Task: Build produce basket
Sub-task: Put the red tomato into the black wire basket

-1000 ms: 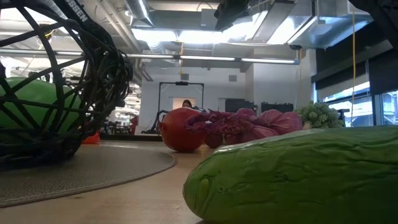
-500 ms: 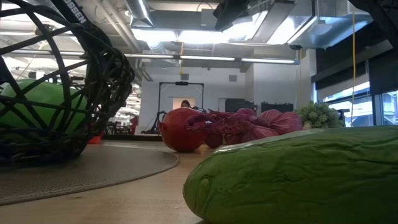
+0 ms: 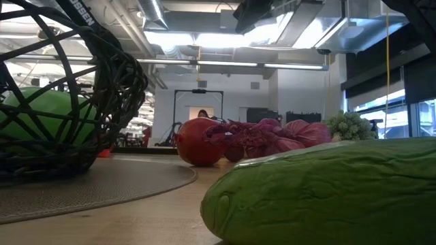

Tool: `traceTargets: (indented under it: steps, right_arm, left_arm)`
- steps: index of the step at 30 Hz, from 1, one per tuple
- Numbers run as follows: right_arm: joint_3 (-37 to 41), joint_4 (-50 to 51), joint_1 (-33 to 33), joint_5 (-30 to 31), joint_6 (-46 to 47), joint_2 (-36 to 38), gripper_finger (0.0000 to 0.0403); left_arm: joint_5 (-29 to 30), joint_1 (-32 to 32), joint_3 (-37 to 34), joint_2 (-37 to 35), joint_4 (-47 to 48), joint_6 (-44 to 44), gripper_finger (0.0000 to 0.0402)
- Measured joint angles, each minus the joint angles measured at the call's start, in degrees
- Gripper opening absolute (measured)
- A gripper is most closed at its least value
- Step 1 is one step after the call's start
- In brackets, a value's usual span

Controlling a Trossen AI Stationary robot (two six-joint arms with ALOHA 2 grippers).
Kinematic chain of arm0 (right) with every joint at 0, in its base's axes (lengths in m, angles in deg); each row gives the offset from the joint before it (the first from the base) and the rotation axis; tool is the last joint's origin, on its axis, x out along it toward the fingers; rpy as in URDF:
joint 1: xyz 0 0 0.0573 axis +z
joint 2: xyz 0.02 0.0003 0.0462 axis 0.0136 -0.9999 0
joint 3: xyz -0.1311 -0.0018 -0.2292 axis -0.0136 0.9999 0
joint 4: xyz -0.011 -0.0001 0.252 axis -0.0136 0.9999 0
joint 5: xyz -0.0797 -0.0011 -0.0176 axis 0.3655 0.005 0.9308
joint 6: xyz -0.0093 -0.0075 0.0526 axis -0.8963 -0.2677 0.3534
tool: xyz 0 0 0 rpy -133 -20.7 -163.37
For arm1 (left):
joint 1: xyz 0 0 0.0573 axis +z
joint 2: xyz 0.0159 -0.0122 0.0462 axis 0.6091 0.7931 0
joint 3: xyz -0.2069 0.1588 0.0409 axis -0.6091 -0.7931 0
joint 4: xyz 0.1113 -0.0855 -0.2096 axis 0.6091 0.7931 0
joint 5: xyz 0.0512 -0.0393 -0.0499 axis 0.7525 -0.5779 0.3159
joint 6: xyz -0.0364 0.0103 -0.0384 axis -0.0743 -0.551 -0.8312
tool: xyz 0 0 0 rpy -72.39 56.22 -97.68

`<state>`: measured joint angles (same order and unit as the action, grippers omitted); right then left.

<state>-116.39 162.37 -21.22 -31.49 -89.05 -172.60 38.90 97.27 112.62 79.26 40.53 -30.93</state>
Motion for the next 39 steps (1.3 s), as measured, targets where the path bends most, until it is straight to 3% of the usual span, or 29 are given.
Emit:
traceTargets:
  steps: [6,23,39]
  right_arm:
    - [0.0,0.0,0.0,0.0,0.0,0.0,0.0065]
    - [0.3,-2.8,-1.1,0.0,0.0,0.0,0.0064]
    - [13.3,-19.9,-6.8,2.5,0.2,-0.3,0.0064]
  left_arm:
    - [0.0,0.0,0.0,0.0,0.0,0.0,0.0237]
    - [-0.5,-0.6,0.0,-2.1,1.1,3.1,0.0236]
    - [1.0,-0.6,0.0,-5.1,0.7,0.3,0.0236]
